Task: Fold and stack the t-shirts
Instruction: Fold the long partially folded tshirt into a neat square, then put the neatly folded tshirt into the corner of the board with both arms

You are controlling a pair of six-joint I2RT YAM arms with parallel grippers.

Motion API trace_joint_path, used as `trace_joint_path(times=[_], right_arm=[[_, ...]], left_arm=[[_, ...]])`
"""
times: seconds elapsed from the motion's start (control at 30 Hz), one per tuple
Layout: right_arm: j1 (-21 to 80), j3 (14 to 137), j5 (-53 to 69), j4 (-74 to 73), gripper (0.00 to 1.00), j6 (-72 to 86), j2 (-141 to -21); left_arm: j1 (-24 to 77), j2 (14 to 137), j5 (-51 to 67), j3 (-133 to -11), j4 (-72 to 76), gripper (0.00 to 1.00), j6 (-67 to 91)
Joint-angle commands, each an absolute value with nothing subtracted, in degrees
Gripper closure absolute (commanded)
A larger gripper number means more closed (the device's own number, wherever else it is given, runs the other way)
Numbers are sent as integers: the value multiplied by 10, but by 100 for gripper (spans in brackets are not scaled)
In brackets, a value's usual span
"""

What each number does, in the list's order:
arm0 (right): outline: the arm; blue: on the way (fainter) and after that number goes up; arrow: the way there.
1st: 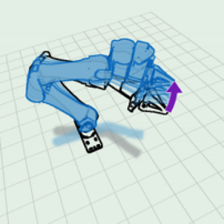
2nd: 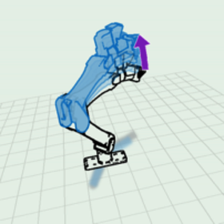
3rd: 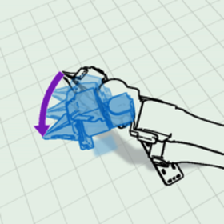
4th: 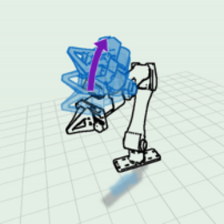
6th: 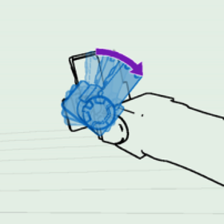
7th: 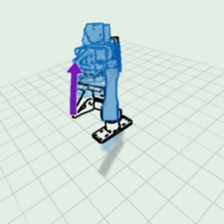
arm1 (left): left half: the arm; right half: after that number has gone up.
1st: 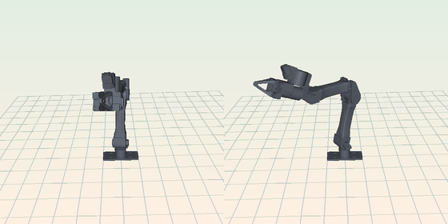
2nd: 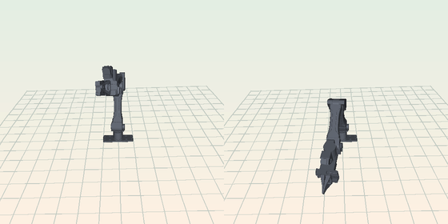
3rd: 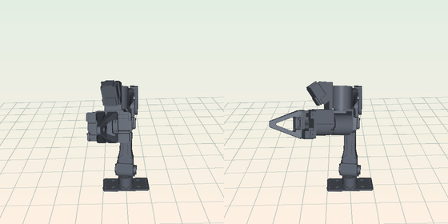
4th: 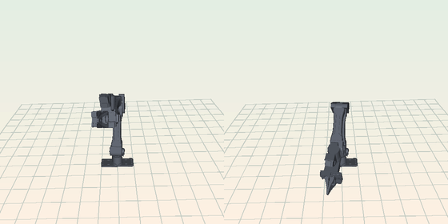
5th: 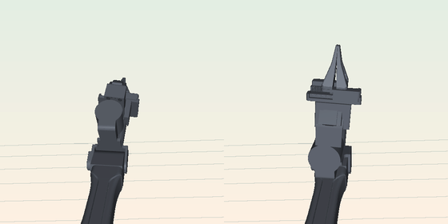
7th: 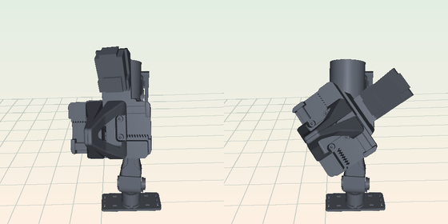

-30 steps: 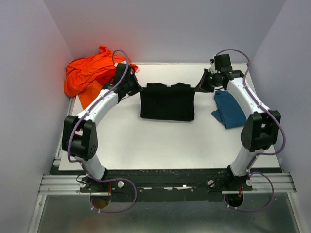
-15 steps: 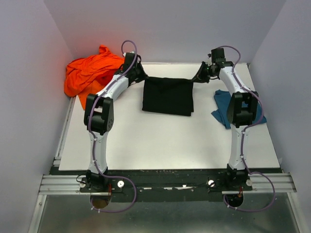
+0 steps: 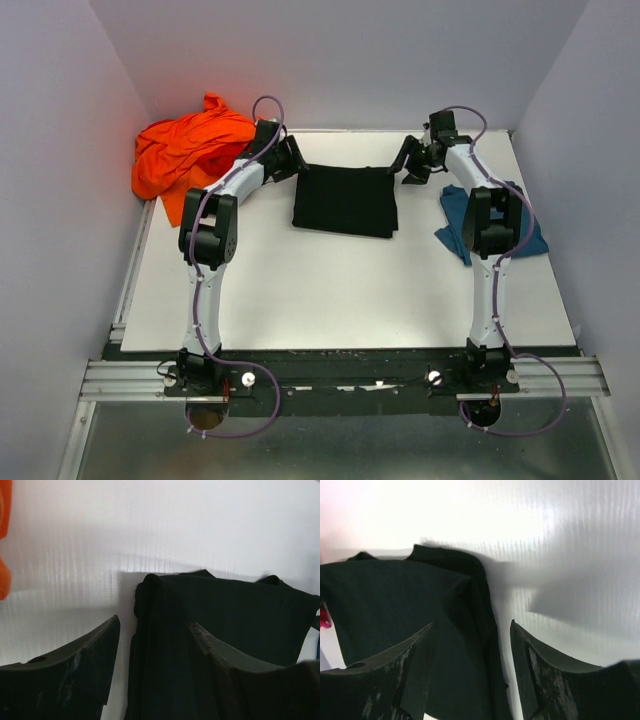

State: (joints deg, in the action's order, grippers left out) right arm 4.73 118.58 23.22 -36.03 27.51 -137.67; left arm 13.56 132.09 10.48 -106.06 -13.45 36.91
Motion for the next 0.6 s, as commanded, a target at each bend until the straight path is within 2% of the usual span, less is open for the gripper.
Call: trace_joint_path(times=[0.0, 0.13, 0.2, 0.47, 0.57], right_arm=[[71, 1261, 149, -408, 32, 257, -1421], [80, 1306, 142, -433, 35, 264, -1462], [83, 1328, 135, -446, 41, 276, -1482], [83, 1331, 108, -470, 44, 302, -1481], [83, 1355, 121, -476, 53, 301, -1494]], left_arm=[[135, 1339, 133, -1095, -152, 37, 349], [135, 1387, 145, -1148, -191, 41, 347], [135, 1400, 142, -1159, -201, 42, 349], [134, 1428, 144, -1181, -224, 42, 367], [134, 1442, 154, -1192, -224, 44, 377]])
